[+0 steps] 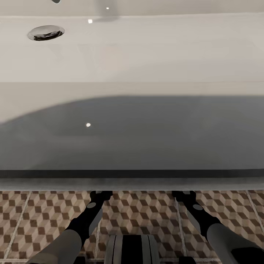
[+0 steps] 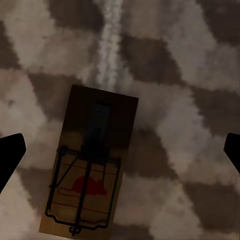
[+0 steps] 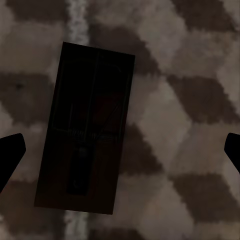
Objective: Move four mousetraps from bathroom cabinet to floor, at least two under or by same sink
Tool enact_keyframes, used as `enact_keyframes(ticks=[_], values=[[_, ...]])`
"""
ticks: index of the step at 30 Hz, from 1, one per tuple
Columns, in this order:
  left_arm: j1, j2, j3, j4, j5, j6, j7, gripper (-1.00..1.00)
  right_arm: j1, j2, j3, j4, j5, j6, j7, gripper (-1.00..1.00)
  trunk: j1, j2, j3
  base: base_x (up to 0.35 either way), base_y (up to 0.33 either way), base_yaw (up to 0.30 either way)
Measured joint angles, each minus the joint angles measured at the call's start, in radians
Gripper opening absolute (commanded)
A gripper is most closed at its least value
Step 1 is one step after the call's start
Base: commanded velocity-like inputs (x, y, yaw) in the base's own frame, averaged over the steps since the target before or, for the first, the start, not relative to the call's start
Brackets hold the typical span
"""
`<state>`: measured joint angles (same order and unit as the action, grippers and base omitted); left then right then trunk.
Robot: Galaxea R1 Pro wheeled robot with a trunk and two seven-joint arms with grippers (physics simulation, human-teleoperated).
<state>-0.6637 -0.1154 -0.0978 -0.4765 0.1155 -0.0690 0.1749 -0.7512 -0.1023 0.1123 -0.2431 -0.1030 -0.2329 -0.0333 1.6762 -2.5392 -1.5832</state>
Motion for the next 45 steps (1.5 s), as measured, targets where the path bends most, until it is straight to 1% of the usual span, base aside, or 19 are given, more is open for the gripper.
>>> enact_keyframes(ticks=[4,10,45], values=[[0.000,0.000,0.000,0.000,0.000,-0.003,0.000,1.00,0.000,0.000,0.000,0.000,0.000,0.000,0.000,1.00,0.000,0.000,0.000,-0.150,0.000,0.000],[0.000,0.000,0.000,0.001,0.000,-0.003,0.001,1.00,0.000,0.000,0.000,0.000,0.000,0.000,0.000,1.00,0.001,0.000,0.000,-0.282,0.000,0.000],[0.000,-0.001,0.000,0.003,0.000,-0.004,0.001,1.00,0.000,0.000,-0.001,0.000,0.000,0.000,0.000,1.00,0.001,0.000,0.000,-0.339,0.000,0.000]])
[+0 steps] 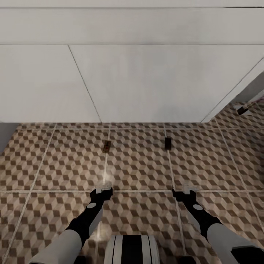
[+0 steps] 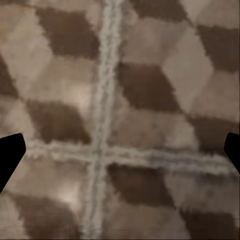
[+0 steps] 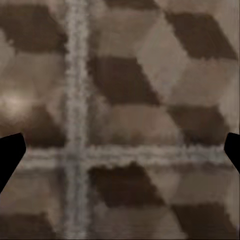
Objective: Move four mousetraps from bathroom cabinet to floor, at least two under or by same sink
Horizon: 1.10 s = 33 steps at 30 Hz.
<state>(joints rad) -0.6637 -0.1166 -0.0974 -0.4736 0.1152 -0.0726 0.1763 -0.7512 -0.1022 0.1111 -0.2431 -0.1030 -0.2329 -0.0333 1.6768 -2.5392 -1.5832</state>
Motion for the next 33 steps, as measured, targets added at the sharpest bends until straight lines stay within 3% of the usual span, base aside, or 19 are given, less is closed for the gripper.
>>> enact_keyframes(ticks=[26,33], values=[[0.000,-0.001,0.000,0.002,0.000,-0.001,0.000,1.00,0.000,0.000,0.000,0.000,0.000,0.000,0.000,1.00,0.000,0.000,0.000,-0.340,0.000,0.000],[0.000,-0.001,0.000,0.002,0.000,-0.001,0.000,1.00,0.000,0.000,0.000,0.000,0.000,0.000,0.000,1.00,0.000,0.000,0.000,-0.153,0.000,0.000]])
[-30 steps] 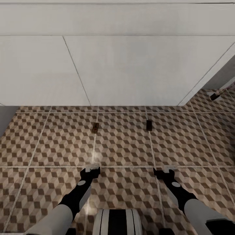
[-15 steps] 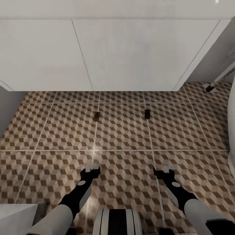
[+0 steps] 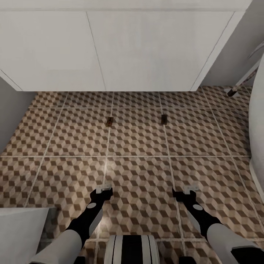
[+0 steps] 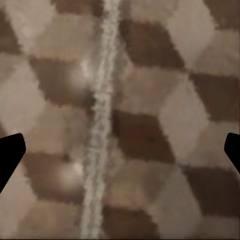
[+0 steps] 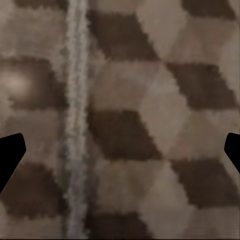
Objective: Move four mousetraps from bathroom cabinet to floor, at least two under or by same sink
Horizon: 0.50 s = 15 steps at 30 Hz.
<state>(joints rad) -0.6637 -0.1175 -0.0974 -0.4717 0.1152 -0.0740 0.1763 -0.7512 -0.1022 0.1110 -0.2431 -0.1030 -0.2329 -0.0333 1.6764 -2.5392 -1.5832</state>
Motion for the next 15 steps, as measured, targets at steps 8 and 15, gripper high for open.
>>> enact_keyframes(ticks=[8,15], values=[[0.000,0.000,0.000,0.000,0.000,0.000,0.000,1.00,0.000,0.000,0.001,0.000,0.000,-0.002,0.000,1.00,0.000,0.000,0.000,-0.025,0.000,0.000],[0.000,0.000,0.000,0.000,0.000,0.000,0.000,1.00,0.000,0.000,0.001,0.000,0.000,-0.026,0.000,1.00,0.000,0.000,0.000,-0.004,0.000,0.000]])
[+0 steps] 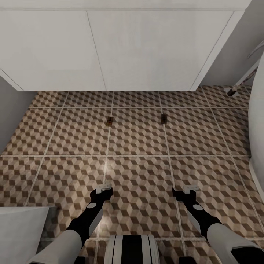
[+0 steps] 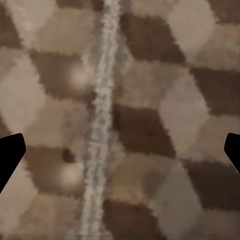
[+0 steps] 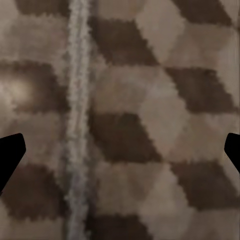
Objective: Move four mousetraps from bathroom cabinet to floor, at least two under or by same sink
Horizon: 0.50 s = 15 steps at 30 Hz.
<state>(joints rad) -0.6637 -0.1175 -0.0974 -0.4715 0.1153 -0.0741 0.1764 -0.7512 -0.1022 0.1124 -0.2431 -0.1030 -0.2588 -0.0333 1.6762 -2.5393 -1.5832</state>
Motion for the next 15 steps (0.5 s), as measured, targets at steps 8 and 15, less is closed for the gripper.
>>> enact_keyframes(ticks=[8,15], values=[[0.000,0.000,0.000,0.000,0.000,0.000,0.000,1.00,0.000,0.000,0.001,0.000,0.000,-0.011,0.000,1.00,0.000,0.000,0.000,0.000,0.000,0.000],[0.000,0.000,0.000,0.000,0.000,0.000,0.000,1.00,0.000,0.000,0.002,0.000,0.001,-0.012,0.000,1.00,0.000,0.000,0.000,0.000,0.000,0.000]])
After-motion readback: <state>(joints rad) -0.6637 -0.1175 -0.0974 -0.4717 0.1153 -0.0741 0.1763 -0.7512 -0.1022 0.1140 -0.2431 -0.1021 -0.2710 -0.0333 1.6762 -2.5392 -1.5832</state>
